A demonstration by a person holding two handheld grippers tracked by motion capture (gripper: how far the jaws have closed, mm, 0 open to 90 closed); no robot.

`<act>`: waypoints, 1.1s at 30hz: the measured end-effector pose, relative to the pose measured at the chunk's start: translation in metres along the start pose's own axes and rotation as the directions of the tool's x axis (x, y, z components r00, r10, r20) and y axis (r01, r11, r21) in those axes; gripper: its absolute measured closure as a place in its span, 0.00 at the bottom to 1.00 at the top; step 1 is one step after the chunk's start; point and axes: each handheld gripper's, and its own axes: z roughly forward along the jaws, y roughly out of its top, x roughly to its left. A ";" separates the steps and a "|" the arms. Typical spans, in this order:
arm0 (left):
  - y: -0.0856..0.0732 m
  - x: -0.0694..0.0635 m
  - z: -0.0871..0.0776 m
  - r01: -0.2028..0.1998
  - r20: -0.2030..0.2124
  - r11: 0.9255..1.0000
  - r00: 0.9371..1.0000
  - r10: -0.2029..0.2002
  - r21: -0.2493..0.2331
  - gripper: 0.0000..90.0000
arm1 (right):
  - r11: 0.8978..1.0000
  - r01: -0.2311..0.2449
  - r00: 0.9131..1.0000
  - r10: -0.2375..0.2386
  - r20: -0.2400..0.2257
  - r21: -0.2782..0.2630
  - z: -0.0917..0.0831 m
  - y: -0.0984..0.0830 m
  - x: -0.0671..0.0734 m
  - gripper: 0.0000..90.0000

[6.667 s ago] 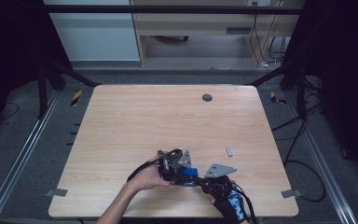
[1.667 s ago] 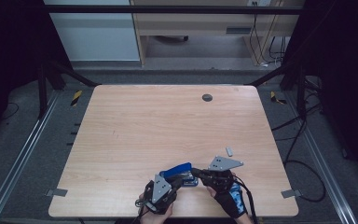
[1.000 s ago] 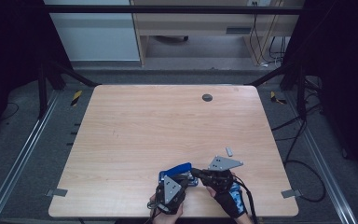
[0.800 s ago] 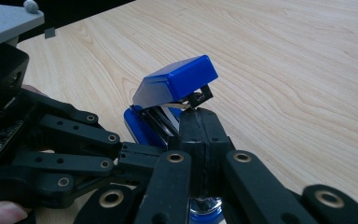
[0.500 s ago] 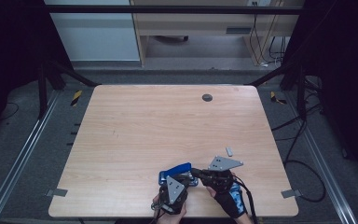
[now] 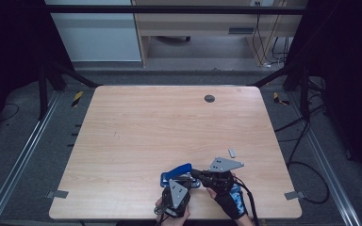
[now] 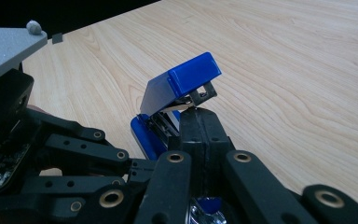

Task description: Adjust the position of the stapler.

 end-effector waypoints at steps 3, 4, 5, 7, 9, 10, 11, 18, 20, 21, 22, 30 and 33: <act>0.000 0.000 0.000 -0.001 -0.002 1.000 1.000 0.001 -0.001 1.00 | 1.000 0.005 1.000 -0.005 -0.003 -0.006 0.000 0.002 0.001 1.00; 0.000 0.000 0.000 -0.004 -0.003 1.000 1.000 0.004 -0.002 1.00 | 1.000 0.004 1.000 -0.004 -0.007 -0.009 0.001 0.003 0.001 1.00; 0.000 0.000 0.000 -0.002 -0.002 1.000 1.000 0.002 -0.002 1.00 | 1.000 0.008 1.000 -0.008 -0.009 -0.010 0.001 0.003 0.001 1.00; 0.000 0.000 0.000 -0.001 0.000 1.000 1.000 0.001 -0.001 1.00 | 1.000 0.007 1.000 -0.007 -0.011 -0.013 0.002 0.005 0.002 1.00; 0.000 0.000 0.000 0.000 0.000 1.000 1.000 0.000 -0.002 1.00 | 1.000 0.009 1.000 -0.010 -0.013 -0.012 0.002 0.006 0.002 1.00; 0.000 0.000 0.000 0.000 0.000 1.000 1.000 0.000 -0.002 1.00 | 1.000 0.011 1.000 -0.011 -0.013 -0.012 0.003 0.006 0.002 1.00; 0.000 0.000 0.000 -0.001 -0.001 1.000 1.000 0.001 -0.002 1.00 | 1.000 0.011 1.000 -0.011 -0.015 -0.011 0.003 0.007 0.002 1.00; 0.000 0.000 0.000 -0.005 -0.003 1.000 1.000 0.005 -0.004 1.00 | 1.000 0.016 1.000 -0.017 -0.026 -0.021 0.006 0.013 0.004 1.00; 0.000 -0.001 0.000 -0.003 -0.003 1.000 1.000 0.003 -0.005 1.00 | 1.000 0.014 0.999 -0.015 -0.033 -0.020 0.007 0.014 0.004 1.00; -0.001 -0.001 0.000 -0.003 -0.004 1.000 1.000 0.003 -0.005 1.00 | 1.000 0.014 0.999 -0.014 -0.033 -0.019 0.007 0.014 0.004 1.00; -0.001 -0.001 0.000 -0.005 -0.004 1.000 1.000 0.005 -0.004 1.00 | 1.000 0.014 0.999 -0.014 -0.037 -0.020 0.008 0.015 0.004 1.00; -0.001 0.000 0.000 0.003 0.003 1.000 1.000 -0.003 -0.004 1.00 | 1.000 0.025 0.998 -0.026 -0.051 -0.018 0.013 0.021 0.004 1.00; -0.001 0.000 0.000 0.004 0.004 1.000 1.000 -0.004 -0.003 1.00 | 1.000 0.021 0.998 -0.022 -0.059 -0.023 0.014 0.022 0.005 1.00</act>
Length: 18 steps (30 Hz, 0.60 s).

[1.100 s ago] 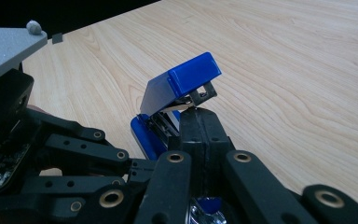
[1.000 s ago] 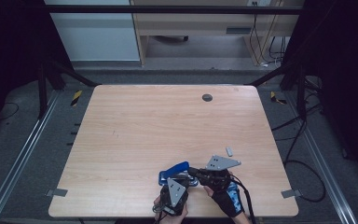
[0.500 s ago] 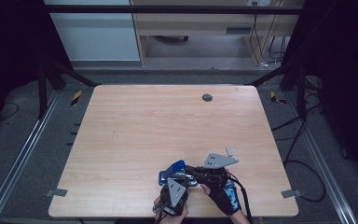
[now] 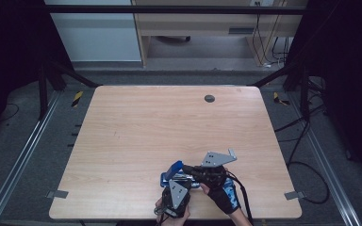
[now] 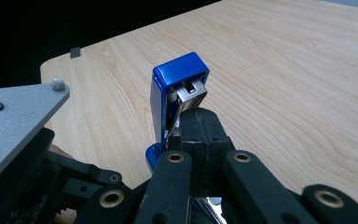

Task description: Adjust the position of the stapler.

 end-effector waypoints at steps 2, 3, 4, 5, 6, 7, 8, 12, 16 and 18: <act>0.000 0.000 0.000 0.001 0.000 1.000 1.000 -0.001 -0.001 1.00 | 1.000 0.000 1.000 0.000 0.004 0.001 0.002 0.002 0.001 1.00; 0.000 0.000 0.000 0.002 0.000 1.000 1.000 -0.002 -0.001 1.00 | 1.000 -0.003 1.000 0.003 0.002 0.000 0.003 0.002 0.001 1.00; 0.000 0.000 0.000 0.003 0.001 1.000 1.000 -0.003 -0.001 1.00 | 1.000 -0.005 1.000 0.005 -0.004 -0.004 0.004 0.003 0.001 1.00; 0.000 0.000 0.000 0.003 0.001 1.000 1.000 -0.003 -0.001 1.00 | 1.000 -0.006 1.000 0.006 -0.007 -0.006 0.004 0.003 0.002 1.00; 0.000 0.000 0.000 0.003 0.001 1.000 1.000 -0.003 -0.001 1.00 | 1.000 -0.007 1.000 0.007 -0.008 -0.007 0.005 0.004 0.002 1.00; 0.000 0.000 0.000 0.003 0.001 1.000 1.000 -0.003 -0.001 1.00 | 1.000 -0.009 1.000 0.009 -0.009 -0.008 0.006 0.004 0.002 1.00; 0.000 0.000 0.000 0.003 0.002 1.000 1.000 -0.003 -0.002 1.00 | 1.000 -0.009 1.000 0.009 -0.010 -0.008 0.006 0.005 0.002 1.00; 0.000 0.000 0.000 0.004 0.003 1.000 1.000 -0.004 -0.002 1.00 | 1.000 -0.011 1.000 0.011 -0.013 -0.009 0.009 0.007 0.003 1.00; 0.000 0.000 0.000 0.004 0.004 1.000 1.000 -0.004 -0.002 1.00 | 1.000 0.001 1.000 -0.001 -0.017 -0.003 0.012 0.011 0.006 1.00; 0.000 0.000 0.000 0.005 0.005 1.000 1.000 -0.005 -0.002 1.00 | 1.000 0.003 1.000 -0.003 -0.020 -0.001 0.013 0.012 0.006 1.00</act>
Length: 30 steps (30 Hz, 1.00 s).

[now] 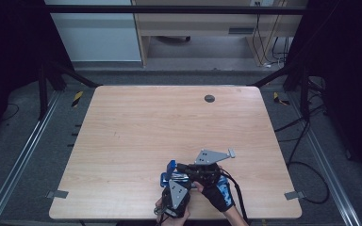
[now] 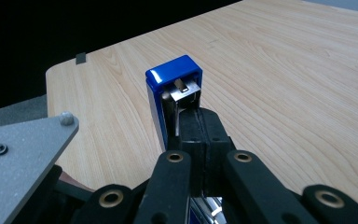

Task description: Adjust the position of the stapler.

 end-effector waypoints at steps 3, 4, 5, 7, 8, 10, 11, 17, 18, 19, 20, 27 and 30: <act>0.000 0.000 0.000 -0.001 -0.001 1.000 1.000 0.001 -0.002 1.00 | 1.000 -0.001 1.000 0.001 -0.005 0.001 0.001 0.001 -0.001 1.00; 0.000 -0.001 0.000 -0.002 -0.001 1.000 1.000 0.002 -0.002 1.00 | 1.000 -0.001 1.000 0.001 -0.006 0.001 0.002 0.001 -0.001 1.00; 0.000 -0.001 0.000 -0.005 -0.002 1.000 1.000 0.005 -0.002 1.00 | 1.000 -0.002 1.000 0.002 -0.011 0.001 0.002 0.002 -0.001 1.00; 0.000 -0.001 0.000 -0.005 -0.002 1.000 1.000 0.005 -0.002 1.00 | 1.000 -0.002 1.000 0.002 -0.015 -0.001 0.003 0.002 -0.001 1.00; 0.000 -0.001 0.000 -0.005 -0.002 1.000 1.000 0.005 -0.002 1.00 | 1.000 -0.002 1.000 0.002 -0.017 -0.001 0.004 0.003 -0.001 1.00; 0.000 -0.001 0.000 -0.008 -0.003 1.000 1.000 0.008 -0.002 1.00 | 1.000 -0.001 1.000 0.001 -0.021 0.000 0.005 0.004 0.000 1.00; 0.000 -0.001 0.000 -0.007 -0.004 1.000 1.000 0.007 -0.004 1.00 | 1.000 0.003 1.000 -0.003 -0.021 0.001 0.006 0.004 0.000 1.00; -0.001 -0.001 0.000 -0.007 -0.005 1.000 1.000 0.007 -0.006 1.00 | 1.000 0.003 0.999 -0.003 -0.039 0.002 0.010 0.007 0.000 1.00; -0.001 -0.001 0.000 -0.006 -0.005 1.000 1.000 0.006 -0.007 1.00 | 1.000 0.004 0.999 -0.004 -0.040 0.001 0.011 0.007 0.000 1.00; -0.001 -0.001 0.000 -0.006 -0.005 1.000 1.000 0.006 -0.006 1.00 | 1.000 0.003 0.999 -0.003 -0.044 0.000 0.012 0.008 0.000 1.00; -0.001 -0.001 0.000 -0.006 -0.005 1.000 1.000 0.006 -0.006 1.00 | 1.000 0.005 0.999 -0.005 -0.048 -0.001 0.013 0.008 0.000 1.00; -0.001 -0.001 0.000 -0.008 -0.007 1.000 1.000 0.008 -0.007 1.00 | 1.000 0.004 0.998 -0.004 -0.066 0.005 0.017 0.010 0.000 1.00; -0.001 -0.002 0.000 -0.006 -0.008 1.000 1.000 0.006 -0.009 1.00 | 1.000 0.015 0.997 -0.014 -0.071 0.013 0.019 0.013 0.000 1.00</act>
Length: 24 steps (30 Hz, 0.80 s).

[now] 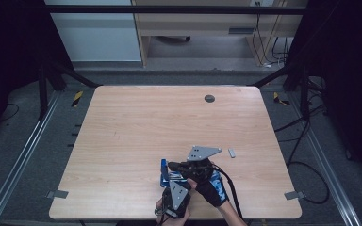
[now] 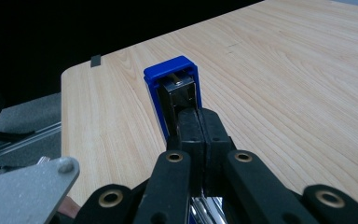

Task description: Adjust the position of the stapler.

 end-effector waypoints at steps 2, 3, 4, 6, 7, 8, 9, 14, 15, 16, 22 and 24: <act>0.000 0.000 0.000 0.001 -0.001 1.000 1.000 -0.001 -0.001 1.00 | 1.000 -0.002 1.000 0.002 -0.006 0.001 0.002 0.001 0.000 1.00; 0.000 0.000 0.000 0.001 -0.002 1.000 1.000 -0.001 -0.001 1.00 | 1.000 0.000 1.000 0.000 -0.008 0.000 0.002 0.001 0.000 1.00; 0.000 0.000 0.000 -0.001 -0.001 1.000 1.000 0.001 0.000 1.00 | 1.000 -0.004 1.000 0.004 -0.011 0.002 0.003 0.001 0.000 1.00; 0.000 0.000 0.000 -0.003 -0.002 1.000 1.000 0.003 0.001 1.00 | 1.000 -0.007 1.000 0.007 -0.014 0.001 0.004 0.001 -0.001 1.00; 0.000 0.000 0.000 -0.002 -0.002 1.000 1.000 0.002 0.001 1.00 | 1.000 -0.007 1.000 0.007 -0.016 0.003 0.004 0.002 -0.001 0.99; 0.000 0.000 0.000 -0.003 -0.002 1.000 1.000 0.003 0.001 1.00 | 1.000 -0.005 1.000 0.005 -0.018 0.004 0.004 0.002 -0.001 1.00; 0.000 0.000 0.000 -0.004 -0.003 1.000 1.000 0.004 -0.001 1.00 | 1.000 -0.004 1.000 0.004 -0.019 0.005 0.005 0.002 -0.001 0.99; 0.000 -0.001 0.000 -0.002 -0.005 1.000 1.000 0.002 -0.002 1.00 | 1.000 0.000 1.000 0.000 -0.028 0.013 0.009 0.005 0.000 0.99; 0.000 -0.001 0.000 -0.002 -0.005 1.000 1.000 0.002 -0.002 1.00 | 1.000 0.001 1.000 -0.001 -0.031 0.012 0.011 0.005 0.000 0.99; -0.001 -0.001 0.000 -0.002 -0.004 1.000 1.000 0.002 -0.003 1.00 | 1.000 0.000 0.999 0.000 -0.033 0.012 0.011 0.005 0.000 0.99; -0.001 -0.001 0.000 -0.003 -0.006 1.000 1.000 0.003 -0.004 1.00 | 1.000 -0.007 0.999 0.008 -0.051 0.010 0.013 0.005 -0.002 0.99; -0.001 -0.001 0.000 -0.003 -0.008 1.000 1.000 0.003 -0.005 1.00 | 1.000 -0.008 0.999 0.009 -0.053 0.011 0.013 0.005 -0.003 0.99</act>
